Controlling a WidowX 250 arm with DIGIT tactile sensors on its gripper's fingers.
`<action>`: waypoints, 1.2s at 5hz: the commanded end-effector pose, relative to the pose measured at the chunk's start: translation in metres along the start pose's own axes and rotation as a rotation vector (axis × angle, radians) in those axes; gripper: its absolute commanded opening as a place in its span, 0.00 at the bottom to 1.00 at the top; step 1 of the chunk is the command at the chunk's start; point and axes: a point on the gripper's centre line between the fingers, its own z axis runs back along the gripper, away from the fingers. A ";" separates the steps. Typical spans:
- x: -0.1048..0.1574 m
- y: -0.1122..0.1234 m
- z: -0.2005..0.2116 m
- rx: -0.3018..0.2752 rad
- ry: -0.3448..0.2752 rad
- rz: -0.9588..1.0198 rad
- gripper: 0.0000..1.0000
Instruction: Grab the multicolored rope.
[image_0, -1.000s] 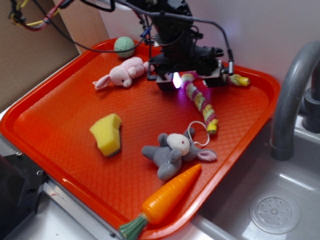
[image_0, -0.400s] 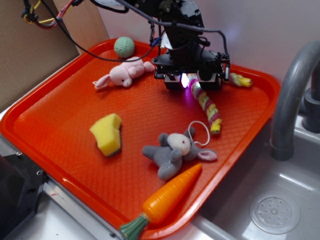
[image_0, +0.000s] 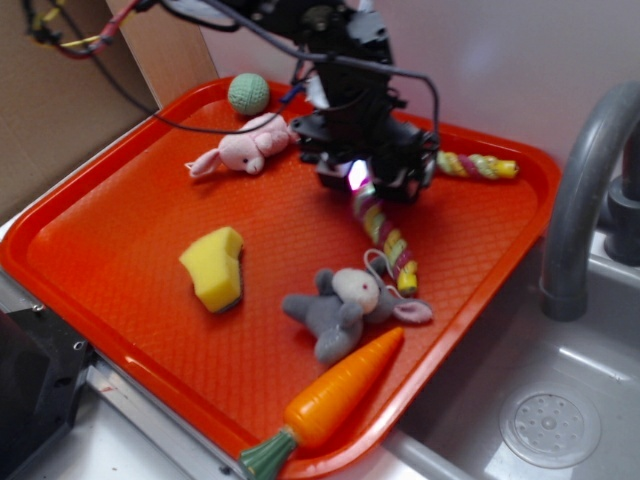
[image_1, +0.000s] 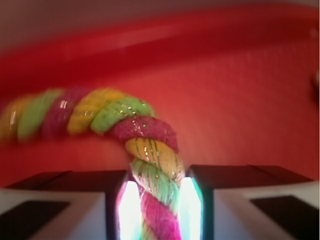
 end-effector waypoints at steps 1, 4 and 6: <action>0.020 0.032 0.102 -0.117 -0.016 -0.142 0.00; 0.019 0.050 0.198 -0.122 -0.016 -0.172 0.00; 0.012 0.050 0.216 -0.088 -0.065 -0.204 0.00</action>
